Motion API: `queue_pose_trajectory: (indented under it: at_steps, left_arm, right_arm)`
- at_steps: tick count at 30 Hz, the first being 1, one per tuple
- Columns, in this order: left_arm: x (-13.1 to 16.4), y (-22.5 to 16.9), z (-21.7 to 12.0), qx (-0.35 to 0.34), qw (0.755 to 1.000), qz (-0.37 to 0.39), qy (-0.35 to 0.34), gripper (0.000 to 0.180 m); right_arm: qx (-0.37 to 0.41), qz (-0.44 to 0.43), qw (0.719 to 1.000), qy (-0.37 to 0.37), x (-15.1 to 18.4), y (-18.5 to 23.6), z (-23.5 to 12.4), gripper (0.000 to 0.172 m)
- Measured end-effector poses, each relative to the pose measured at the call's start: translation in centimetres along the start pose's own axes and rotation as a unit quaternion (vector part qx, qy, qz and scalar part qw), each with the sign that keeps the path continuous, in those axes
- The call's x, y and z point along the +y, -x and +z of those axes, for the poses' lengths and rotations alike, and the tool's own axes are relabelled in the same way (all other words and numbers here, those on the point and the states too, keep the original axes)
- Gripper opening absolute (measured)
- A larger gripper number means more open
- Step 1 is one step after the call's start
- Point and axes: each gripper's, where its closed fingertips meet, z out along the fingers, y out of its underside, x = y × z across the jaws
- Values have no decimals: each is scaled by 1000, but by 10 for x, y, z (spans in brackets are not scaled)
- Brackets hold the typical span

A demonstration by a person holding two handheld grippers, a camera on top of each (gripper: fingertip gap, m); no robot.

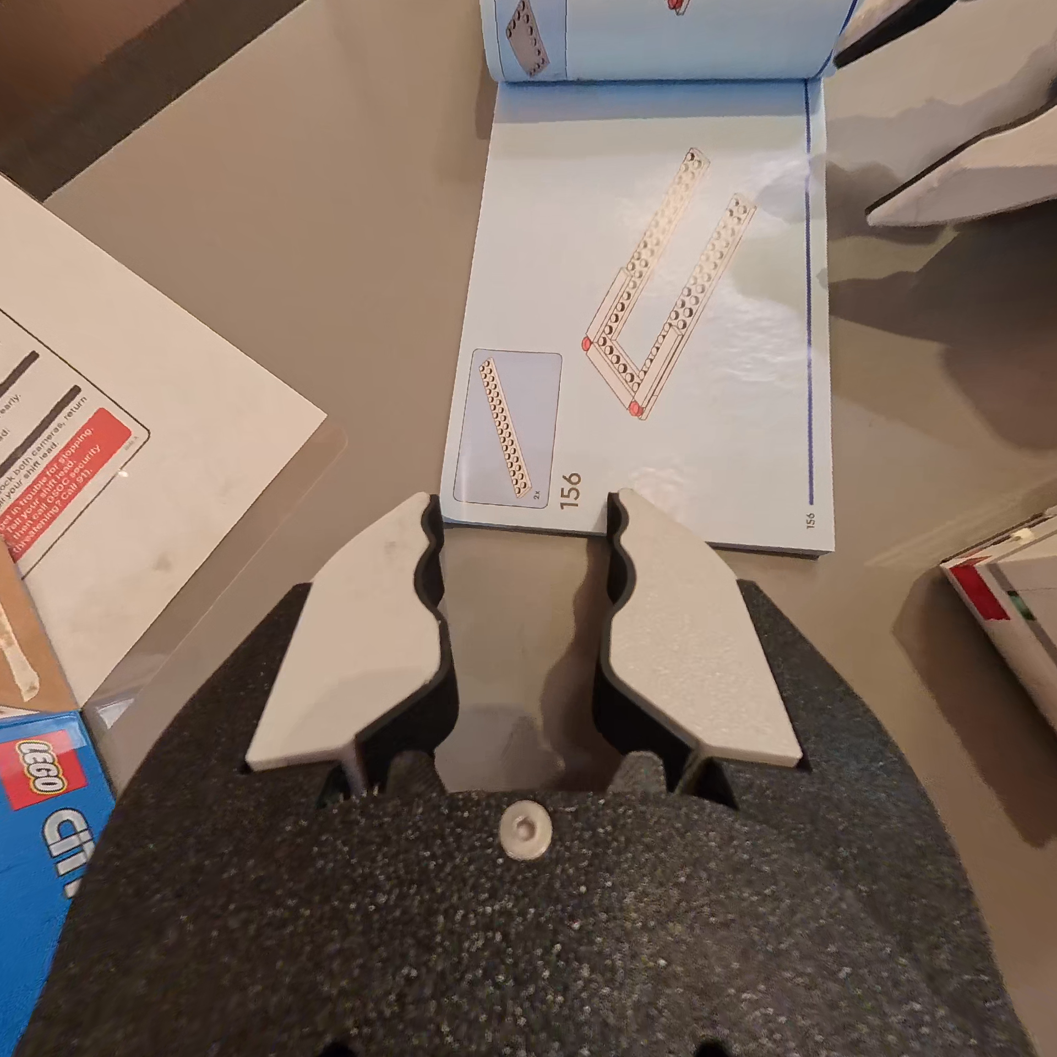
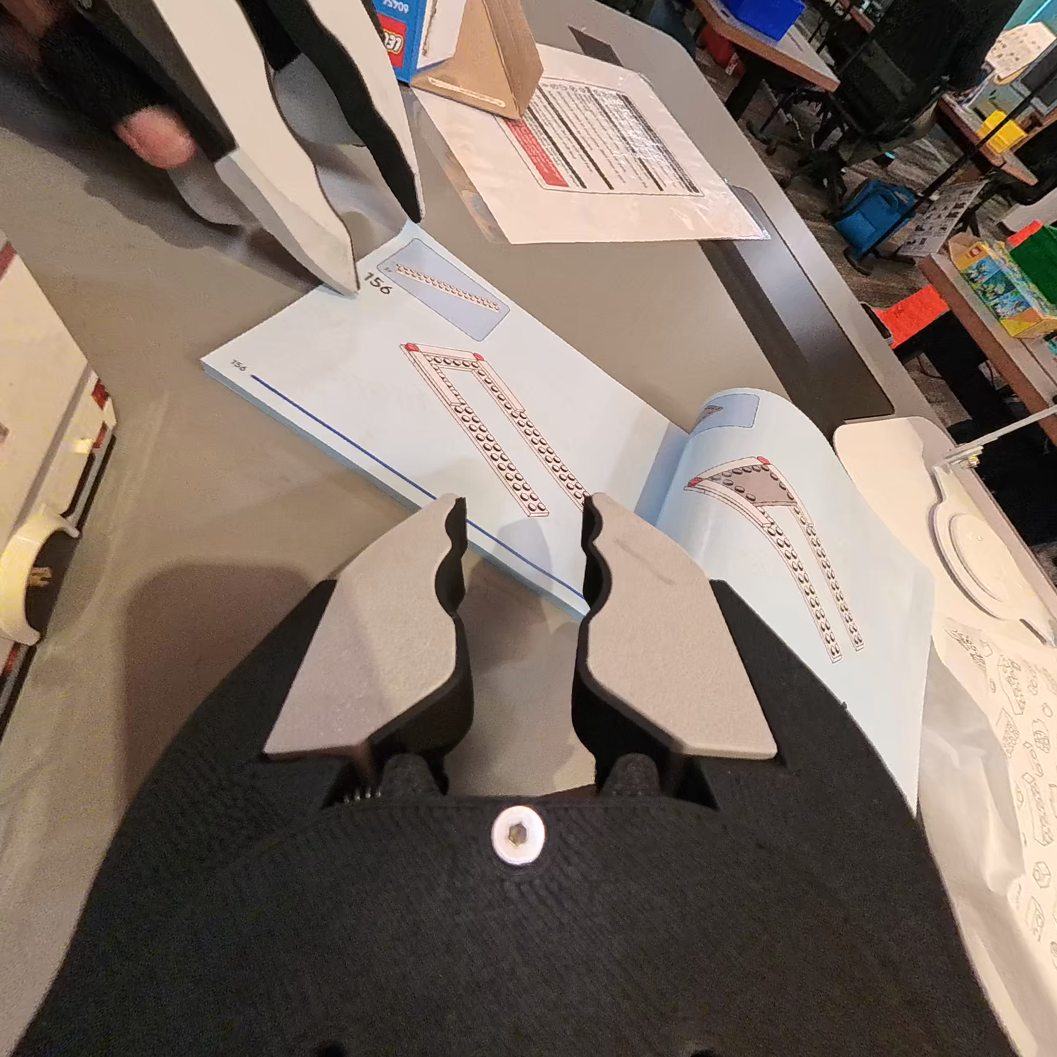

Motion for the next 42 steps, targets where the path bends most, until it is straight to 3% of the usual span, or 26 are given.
queue_pose_trajectory:
  at_steps: [17, 25, 34, 42]
  left_arm:
    - [-6, -3, -4, 18, 1000, -16, -19, 55]
    - [-6, 0, -5, 46, 994, -99, -28, 54]
    - [-3, -5, -3, 74, 988, -132, -21, 53]
    - [-3, 4, -4, 49, 990, -130, -24, 53]
  right_arm:
    - [-7, -9, 1000, 3, 1, 3, 1, 39]
    - [-8, -11, 1000, 4, 1, 4, 1, 39]
    - [-9, -14, 1000, 4, 1, 5, 1, 39]
    - [-10, -15, 1000, 3, 0, 5, 1, 40]
